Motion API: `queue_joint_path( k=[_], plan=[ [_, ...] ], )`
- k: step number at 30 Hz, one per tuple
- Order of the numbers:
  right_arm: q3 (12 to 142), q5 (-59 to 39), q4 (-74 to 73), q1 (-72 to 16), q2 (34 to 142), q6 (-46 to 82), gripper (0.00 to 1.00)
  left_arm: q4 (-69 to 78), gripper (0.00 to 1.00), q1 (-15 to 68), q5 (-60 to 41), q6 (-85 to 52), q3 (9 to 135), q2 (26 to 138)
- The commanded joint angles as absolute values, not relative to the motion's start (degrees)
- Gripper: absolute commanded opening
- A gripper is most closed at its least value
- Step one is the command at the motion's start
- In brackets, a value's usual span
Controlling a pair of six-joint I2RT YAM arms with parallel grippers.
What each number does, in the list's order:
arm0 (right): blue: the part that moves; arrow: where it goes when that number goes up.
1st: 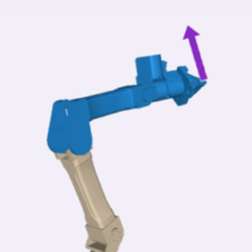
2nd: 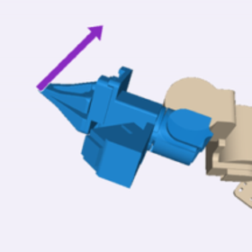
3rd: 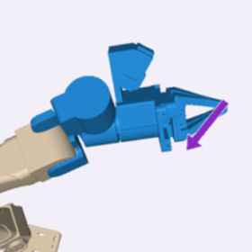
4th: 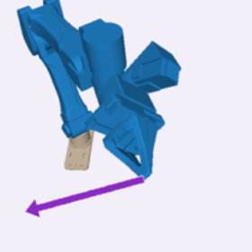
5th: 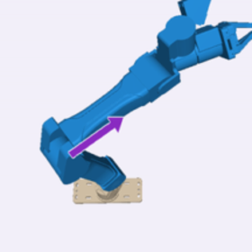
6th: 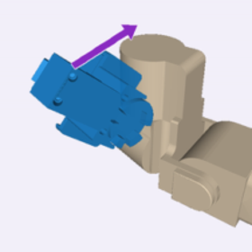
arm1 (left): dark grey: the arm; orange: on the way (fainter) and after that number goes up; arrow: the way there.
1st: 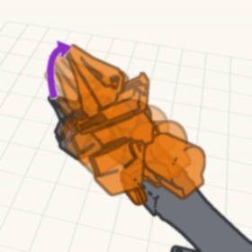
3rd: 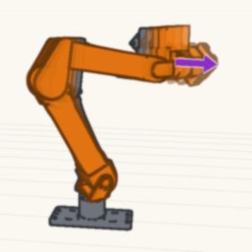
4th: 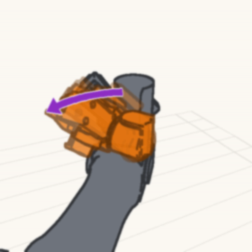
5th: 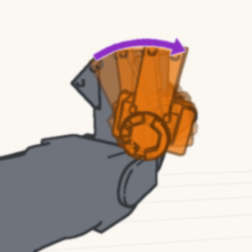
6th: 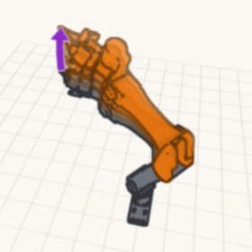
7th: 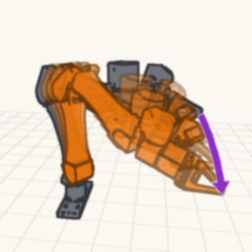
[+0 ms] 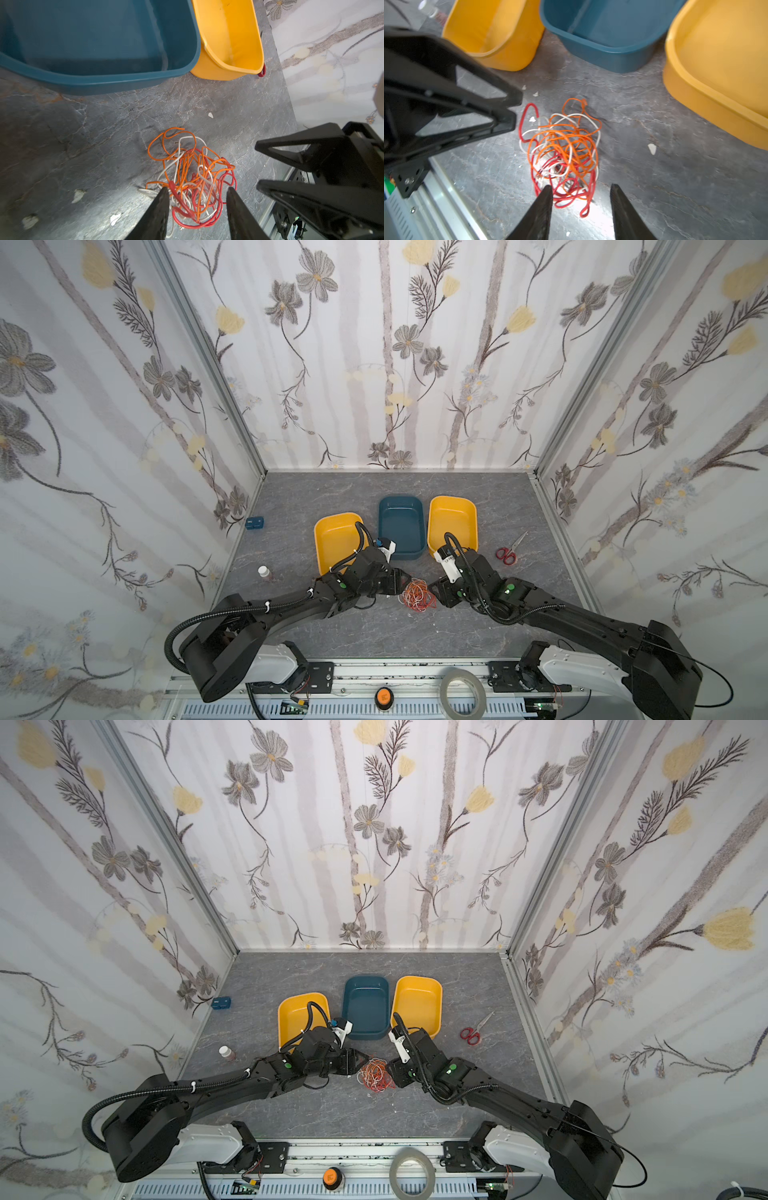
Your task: Untangle the cables
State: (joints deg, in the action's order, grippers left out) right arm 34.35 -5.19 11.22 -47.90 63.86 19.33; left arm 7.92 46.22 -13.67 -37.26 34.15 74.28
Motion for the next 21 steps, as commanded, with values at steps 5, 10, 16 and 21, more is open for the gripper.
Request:
queue_joint_path(
  k=[5, 10, 16, 21],
  plan=[
    [39.10, -4.66, 10.64, -52.54, 68.55, 18.50, 0.46, 2.25, 0.49, 41.61, -13.54, -38.96, 30.90, 64.50],
    [41.95, -5.04, 6.64, -55.69, 74.61, 20.23, 0.44, 1.03, 0.49, 38.51, -14.49, -40.98, 27.59, 61.54],
    [45.53, -3.25, 5.00, -56.69, 81.00, 22.18, 0.43, 2.02, 0.49, 37.90, -14.76, -41.99, 25.26, 60.93],
    [48.23, -3.36, 5.12, -56.69, 85.39, 22.32, 0.42, 2.23, 0.49, 37.73, -14.84, -41.73, 24.70, 60.82]
  ],
)
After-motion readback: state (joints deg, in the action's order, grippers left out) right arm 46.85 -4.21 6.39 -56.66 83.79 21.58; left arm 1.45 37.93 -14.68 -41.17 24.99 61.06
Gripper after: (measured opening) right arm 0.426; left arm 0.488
